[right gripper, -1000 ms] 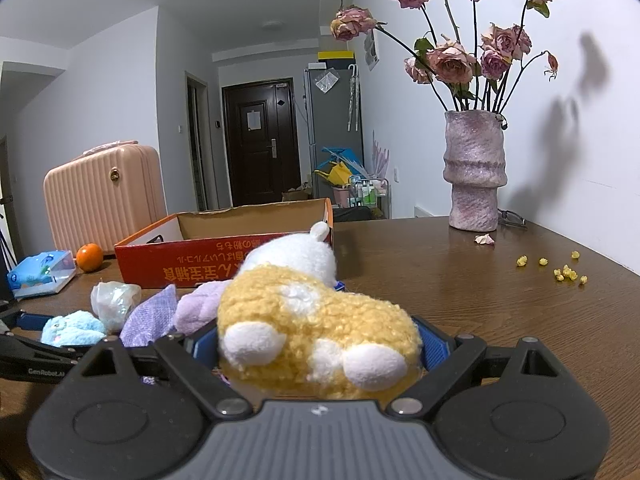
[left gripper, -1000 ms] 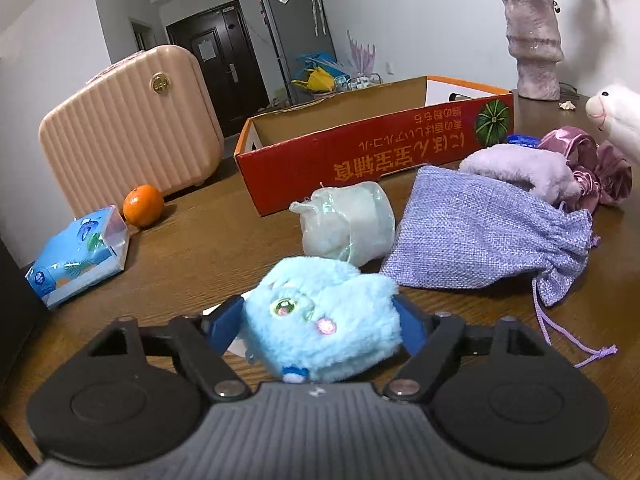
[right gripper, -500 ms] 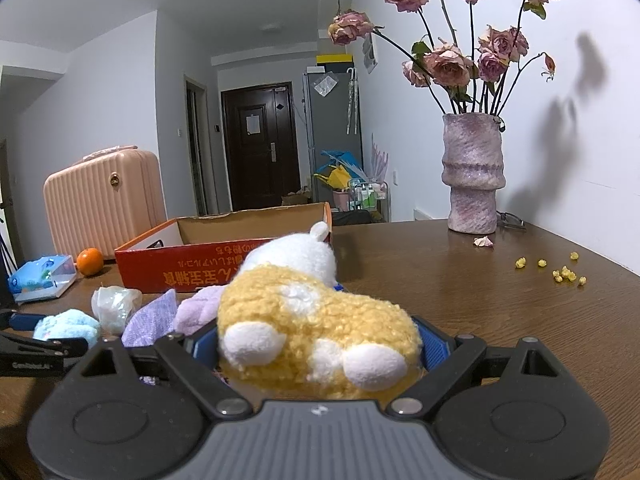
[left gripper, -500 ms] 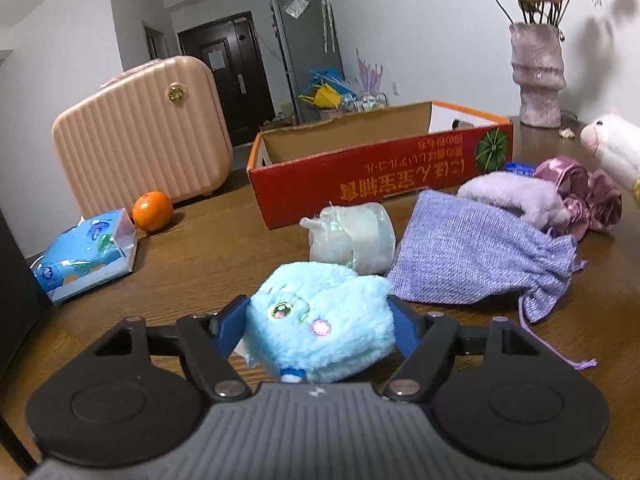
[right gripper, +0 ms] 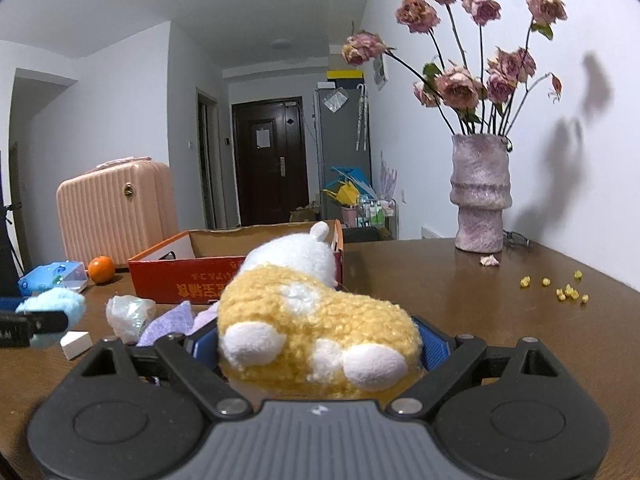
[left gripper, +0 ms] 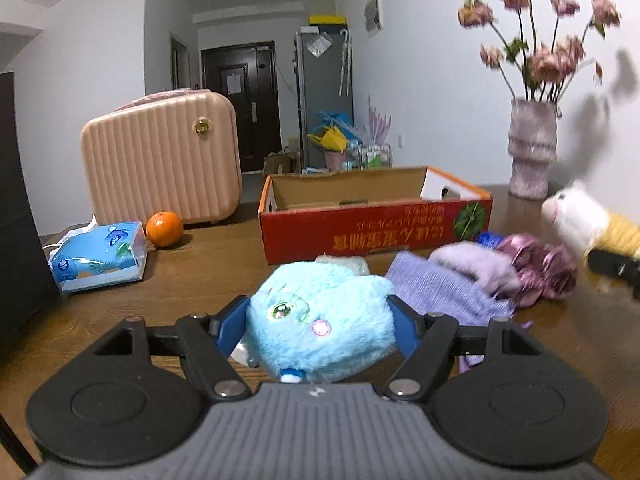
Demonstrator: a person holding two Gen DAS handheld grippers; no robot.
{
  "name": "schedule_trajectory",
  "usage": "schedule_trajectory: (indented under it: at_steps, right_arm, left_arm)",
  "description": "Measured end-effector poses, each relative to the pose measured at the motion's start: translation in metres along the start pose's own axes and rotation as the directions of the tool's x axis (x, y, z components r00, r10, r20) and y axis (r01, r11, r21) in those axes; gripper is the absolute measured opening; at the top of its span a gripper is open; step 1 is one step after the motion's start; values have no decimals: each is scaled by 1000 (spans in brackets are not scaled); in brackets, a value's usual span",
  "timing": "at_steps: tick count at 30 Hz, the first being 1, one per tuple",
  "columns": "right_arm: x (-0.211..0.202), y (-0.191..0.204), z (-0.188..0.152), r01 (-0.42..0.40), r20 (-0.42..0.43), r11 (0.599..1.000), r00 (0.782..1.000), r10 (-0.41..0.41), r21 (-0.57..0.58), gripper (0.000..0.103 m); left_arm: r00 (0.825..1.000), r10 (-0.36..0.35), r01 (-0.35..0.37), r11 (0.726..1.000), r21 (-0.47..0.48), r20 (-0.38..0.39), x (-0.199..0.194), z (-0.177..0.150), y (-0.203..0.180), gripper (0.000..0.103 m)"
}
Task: Organize soft objects
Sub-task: 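Carry the yellow plush dog and blue plush over the cardboard box with both grippers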
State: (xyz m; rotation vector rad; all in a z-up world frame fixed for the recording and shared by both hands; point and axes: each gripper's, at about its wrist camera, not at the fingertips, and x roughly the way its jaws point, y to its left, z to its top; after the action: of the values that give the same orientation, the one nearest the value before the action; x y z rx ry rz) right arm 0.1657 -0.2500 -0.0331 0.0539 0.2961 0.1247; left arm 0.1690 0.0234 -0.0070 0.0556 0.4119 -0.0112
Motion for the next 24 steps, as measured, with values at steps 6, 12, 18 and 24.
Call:
schedule_trajectory:
  at_steps: [6,12,18,24]
  right_arm:
    - [-7,6,6,-15,20,1000,1000,16,-18,93]
    - [-9,11,13,-28,32,999,999,29,-34,93]
    - [-4,17,26,-46,49,997,998,49,-57,93]
    - [10,25,41,-62,66,996,996,67,-70,93]
  left_arm:
    - [999,-24,25,999,-30,46,-15,10,-4,74]
    - [997,-39,42,998,-42,70,-20,20,-10,74]
    - [995,-48,55,996,-76,91,-16,34,-13,74]
    - [992,-44,56,993,-103,116,-9,51,-15,74]
